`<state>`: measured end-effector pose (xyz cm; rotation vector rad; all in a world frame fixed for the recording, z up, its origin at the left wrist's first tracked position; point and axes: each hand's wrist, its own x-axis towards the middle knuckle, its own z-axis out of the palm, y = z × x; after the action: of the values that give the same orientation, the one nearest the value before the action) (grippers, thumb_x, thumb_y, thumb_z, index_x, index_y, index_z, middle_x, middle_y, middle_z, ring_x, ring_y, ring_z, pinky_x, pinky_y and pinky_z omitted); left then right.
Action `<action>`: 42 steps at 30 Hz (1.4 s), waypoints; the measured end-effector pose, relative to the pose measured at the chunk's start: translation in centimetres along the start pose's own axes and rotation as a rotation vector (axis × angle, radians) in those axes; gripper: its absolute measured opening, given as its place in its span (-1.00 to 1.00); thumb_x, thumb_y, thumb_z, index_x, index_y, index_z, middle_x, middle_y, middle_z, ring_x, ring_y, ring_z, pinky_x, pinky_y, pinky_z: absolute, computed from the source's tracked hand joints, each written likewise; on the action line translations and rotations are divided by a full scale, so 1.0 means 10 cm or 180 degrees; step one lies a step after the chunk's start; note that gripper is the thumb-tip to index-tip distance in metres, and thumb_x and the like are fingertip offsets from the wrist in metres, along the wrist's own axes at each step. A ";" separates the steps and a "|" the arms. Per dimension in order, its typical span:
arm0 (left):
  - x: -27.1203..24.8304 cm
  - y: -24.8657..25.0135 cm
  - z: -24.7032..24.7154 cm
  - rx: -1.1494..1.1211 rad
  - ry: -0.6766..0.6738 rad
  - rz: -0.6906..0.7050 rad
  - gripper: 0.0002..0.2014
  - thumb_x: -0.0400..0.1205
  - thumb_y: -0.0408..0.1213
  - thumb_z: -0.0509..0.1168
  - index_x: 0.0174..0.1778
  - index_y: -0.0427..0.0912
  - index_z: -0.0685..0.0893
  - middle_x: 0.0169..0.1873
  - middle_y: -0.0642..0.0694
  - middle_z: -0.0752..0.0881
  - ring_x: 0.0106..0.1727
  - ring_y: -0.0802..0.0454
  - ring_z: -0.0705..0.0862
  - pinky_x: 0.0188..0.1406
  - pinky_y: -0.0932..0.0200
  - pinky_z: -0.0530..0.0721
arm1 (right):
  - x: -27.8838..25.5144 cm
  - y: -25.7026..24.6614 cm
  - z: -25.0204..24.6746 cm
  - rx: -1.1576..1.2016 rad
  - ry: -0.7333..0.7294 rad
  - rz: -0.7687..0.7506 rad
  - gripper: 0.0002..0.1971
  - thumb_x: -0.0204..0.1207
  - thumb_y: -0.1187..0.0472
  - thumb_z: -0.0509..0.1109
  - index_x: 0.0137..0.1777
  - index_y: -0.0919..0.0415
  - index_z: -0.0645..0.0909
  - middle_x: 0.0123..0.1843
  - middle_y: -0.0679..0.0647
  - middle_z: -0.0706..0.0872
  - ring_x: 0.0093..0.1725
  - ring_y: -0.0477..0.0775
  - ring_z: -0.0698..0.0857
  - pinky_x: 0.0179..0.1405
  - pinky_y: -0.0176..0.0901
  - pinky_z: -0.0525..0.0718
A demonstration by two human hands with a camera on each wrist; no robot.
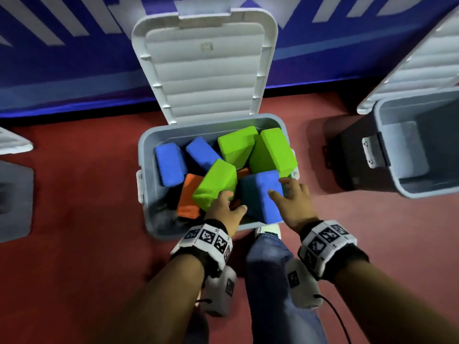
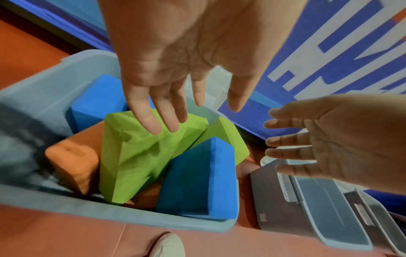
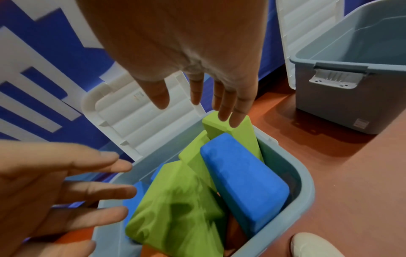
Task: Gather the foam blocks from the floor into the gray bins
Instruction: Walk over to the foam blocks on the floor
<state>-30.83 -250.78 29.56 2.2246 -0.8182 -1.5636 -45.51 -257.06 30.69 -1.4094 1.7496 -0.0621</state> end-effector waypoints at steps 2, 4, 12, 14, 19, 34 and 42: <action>-0.18 -0.11 -0.15 0.0094 -0.0089 0.0174 -0.52 0.59 -0.22 0.35 0.42 -0.22 0.43 0.35 -0.26 0.55 0.38 -0.11 0.52 0.37 0.06 0.45 | -0.28 0.02 0.10 0.0098 0.0107 0.0048 -0.56 0.54 0.14 0.41 0.40 0.17 0.48 0.37 0.29 0.47 0.29 0.20 0.52 0.25 -0.24 0.36; -0.42 -0.30 -0.35 0.0111 -0.0133 0.0305 -0.54 0.60 -0.23 0.33 0.41 -0.21 0.44 0.34 -0.23 0.56 0.36 -0.10 0.54 0.35 0.08 0.47 | -0.61 0.02 0.21 0.0228 0.0154 0.0134 -0.57 0.55 0.13 0.39 0.41 0.16 0.47 0.40 0.27 0.43 0.26 0.23 0.57 0.31 -0.16 0.40; -1.34 -0.83 -0.89 0.0442 -0.0331 0.0396 -0.60 0.62 -0.26 0.31 0.37 -0.23 0.47 0.26 -0.24 0.62 0.22 -0.16 0.62 0.22 0.10 0.52 | -2.01 0.17 0.32 0.0729 0.0358 0.0684 -0.64 0.57 0.09 0.36 0.34 0.13 0.53 0.35 0.21 0.53 0.26 0.15 0.59 0.32 -0.10 0.47; -1.52 -0.77 -0.81 0.0734 -0.0465 0.0428 -0.59 0.63 -0.24 0.30 0.38 -0.24 0.45 0.26 -0.25 0.63 0.22 -0.18 0.62 0.24 0.06 0.52 | -2.36 0.29 0.23 0.0938 0.0433 0.0886 -0.65 0.58 0.09 0.35 0.34 0.12 0.52 0.32 0.16 0.58 0.27 0.12 0.59 0.16 -0.19 0.44; -2.05 -0.35 -0.20 0.1289 -0.1028 0.0763 -0.63 0.65 -0.21 0.28 0.35 -0.24 0.48 0.25 -0.20 0.62 -0.02 -0.06 0.58 -0.07 0.21 0.45 | -3.24 0.88 -0.10 0.1561 0.0664 0.1369 -0.69 0.60 0.09 0.31 0.31 0.14 0.53 0.17 0.13 0.69 0.11 0.14 0.68 -0.03 -0.19 0.46; -4.47 -1.58 2.80 0.3041 -0.2573 0.1814 -0.83 0.61 -0.13 0.30 0.09 -0.03 0.57 0.05 -0.03 0.65 0.15 -0.11 0.67 0.31 0.03 0.55 | -6.25 3.68 0.69 0.3690 0.2374 0.2752 -0.91 0.61 0.22 0.28 -0.14 0.09 0.52 -0.29 -0.01 0.63 -0.38 -0.10 0.57 -0.52 -0.41 0.43; -6.36 -3.71 4.15 0.3992 -0.3350 0.1985 -0.85 0.62 -0.16 0.29 0.08 -0.04 0.55 -0.05 -0.02 0.61 0.11 -0.11 0.66 0.31 0.01 0.54 | -8.72 5.04 2.08 0.4497 0.3017 0.3714 -0.83 0.60 0.23 0.28 -0.23 0.02 0.51 -0.26 0.01 0.66 -0.34 -0.06 0.60 -0.46 -0.39 0.47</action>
<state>-74.72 -179.74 42.56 0.9921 -3.0327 -2.0202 -72.37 -158.42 41.83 0.8381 2.1099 -1.1699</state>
